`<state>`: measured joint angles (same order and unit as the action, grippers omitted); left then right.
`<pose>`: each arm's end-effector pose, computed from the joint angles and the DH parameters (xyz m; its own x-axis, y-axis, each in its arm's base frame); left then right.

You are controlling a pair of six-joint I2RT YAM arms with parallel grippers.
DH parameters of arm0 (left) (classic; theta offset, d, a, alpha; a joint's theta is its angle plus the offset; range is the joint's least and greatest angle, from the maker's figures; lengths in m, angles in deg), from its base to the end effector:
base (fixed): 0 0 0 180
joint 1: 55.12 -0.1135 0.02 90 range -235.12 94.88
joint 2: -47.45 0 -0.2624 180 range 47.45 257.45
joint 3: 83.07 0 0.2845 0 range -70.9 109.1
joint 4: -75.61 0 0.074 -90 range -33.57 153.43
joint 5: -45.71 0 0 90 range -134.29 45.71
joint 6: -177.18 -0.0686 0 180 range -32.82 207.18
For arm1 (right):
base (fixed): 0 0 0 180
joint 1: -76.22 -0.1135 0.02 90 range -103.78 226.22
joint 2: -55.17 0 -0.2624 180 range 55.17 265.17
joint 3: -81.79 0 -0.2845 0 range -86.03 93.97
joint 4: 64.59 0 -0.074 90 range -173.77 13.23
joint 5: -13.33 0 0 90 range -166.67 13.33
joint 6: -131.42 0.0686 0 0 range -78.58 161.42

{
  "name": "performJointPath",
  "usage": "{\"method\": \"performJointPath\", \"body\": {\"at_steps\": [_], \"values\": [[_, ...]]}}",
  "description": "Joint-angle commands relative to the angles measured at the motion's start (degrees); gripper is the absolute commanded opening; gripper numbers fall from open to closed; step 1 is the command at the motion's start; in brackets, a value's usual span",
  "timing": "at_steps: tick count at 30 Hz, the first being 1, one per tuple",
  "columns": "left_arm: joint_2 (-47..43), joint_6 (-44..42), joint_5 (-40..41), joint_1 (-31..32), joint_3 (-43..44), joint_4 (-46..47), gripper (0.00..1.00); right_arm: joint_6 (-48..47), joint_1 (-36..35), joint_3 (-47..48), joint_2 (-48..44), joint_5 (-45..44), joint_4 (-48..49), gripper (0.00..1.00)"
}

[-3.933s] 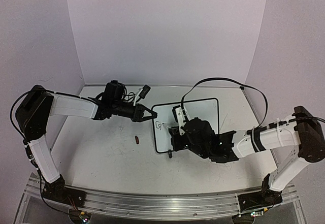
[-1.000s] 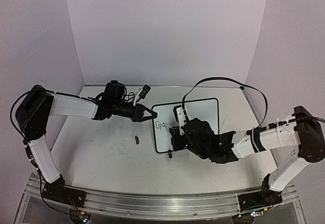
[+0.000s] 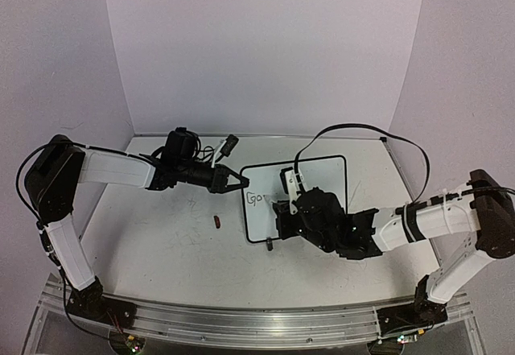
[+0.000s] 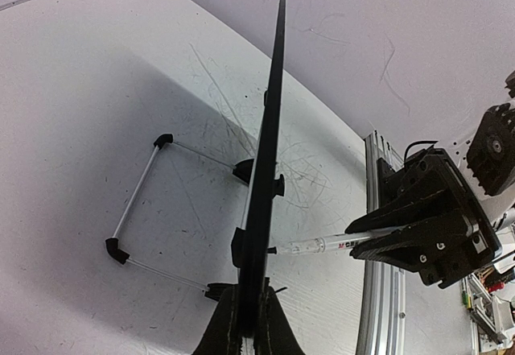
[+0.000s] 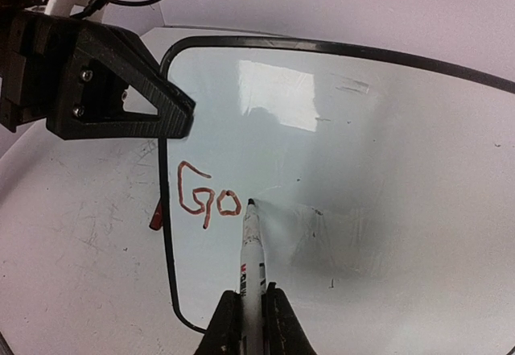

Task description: Write a sentence on the whiteboard

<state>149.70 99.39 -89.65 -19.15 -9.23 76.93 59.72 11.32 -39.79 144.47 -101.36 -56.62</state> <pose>0.3231 -0.2948 0.1789 -0.5559 0.2198 -0.8016 0.8265 0.2487 -0.5050 0.1899 0.3379 0.1768 -0.3639 -0.1043 -0.9256 -0.5744 0.8074 0.1348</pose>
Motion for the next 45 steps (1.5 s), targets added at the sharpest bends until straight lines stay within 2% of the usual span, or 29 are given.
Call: {"method": "performJointPath", "body": {"at_steps": [1,45], "values": [[-0.41,-1.48,3.44,0.42,-0.76,-3.79,0.0,0.16,0.34,1.96,0.47,-2.0,1.56,0.0],[-0.48,-1.57,3.35,0.42,-0.76,-3.81,0.0,3.36,0.36,-1.13,-0.65,-0.28,-2.21,0.0]]}}
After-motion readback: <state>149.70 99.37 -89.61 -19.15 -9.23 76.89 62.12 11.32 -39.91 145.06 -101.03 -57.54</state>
